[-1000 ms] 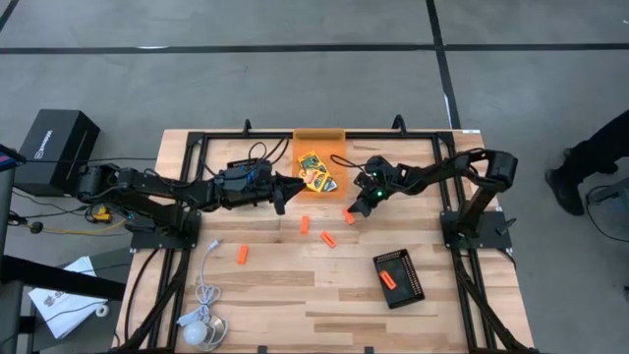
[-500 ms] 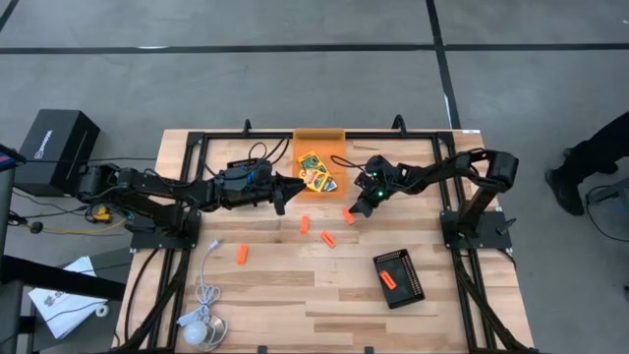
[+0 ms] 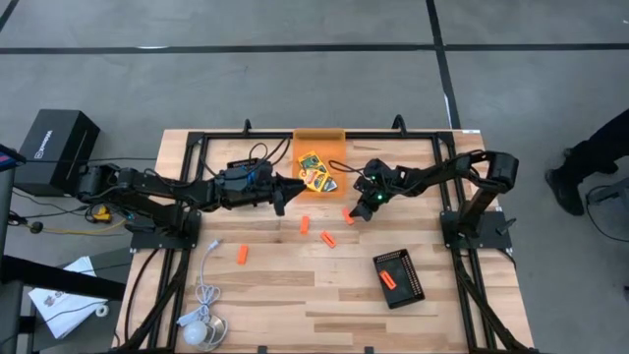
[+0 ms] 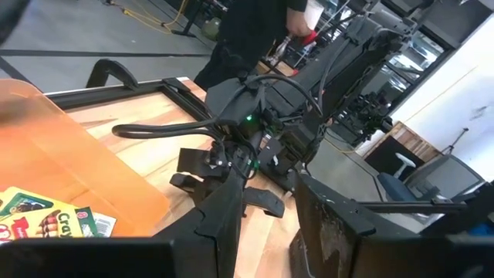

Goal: Pick & Place School Supplies
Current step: Put the orange eraser into the bottom black bin

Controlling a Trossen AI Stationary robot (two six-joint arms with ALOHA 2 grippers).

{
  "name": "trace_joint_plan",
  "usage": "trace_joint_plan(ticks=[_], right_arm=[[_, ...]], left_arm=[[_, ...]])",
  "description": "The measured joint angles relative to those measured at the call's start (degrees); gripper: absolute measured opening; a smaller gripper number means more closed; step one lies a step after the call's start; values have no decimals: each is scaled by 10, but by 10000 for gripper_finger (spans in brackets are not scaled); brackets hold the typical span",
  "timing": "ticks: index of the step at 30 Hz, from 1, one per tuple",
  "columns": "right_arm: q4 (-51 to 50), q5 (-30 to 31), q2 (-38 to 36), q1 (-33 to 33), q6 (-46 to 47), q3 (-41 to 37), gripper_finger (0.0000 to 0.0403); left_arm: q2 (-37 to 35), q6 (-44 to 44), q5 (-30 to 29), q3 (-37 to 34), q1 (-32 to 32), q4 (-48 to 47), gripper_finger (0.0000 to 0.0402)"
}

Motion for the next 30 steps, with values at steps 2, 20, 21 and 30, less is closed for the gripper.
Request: trace_joint_plan(ticks=[2,20,21,30], right_arm=[[-5,1,0,0,0,0,0],[-49,31,-3,-1,-8,2,0],[-52,31,-3,-2,-8,2,0],[-70,56,-4,-15,-16,2,0]], left_arm=[[0,0,4,0,0,0,117],[0,0,17,0,0,-1,117],[0,0,18,0,0,-1,117],[0,0,28,0,0,-1,117]])
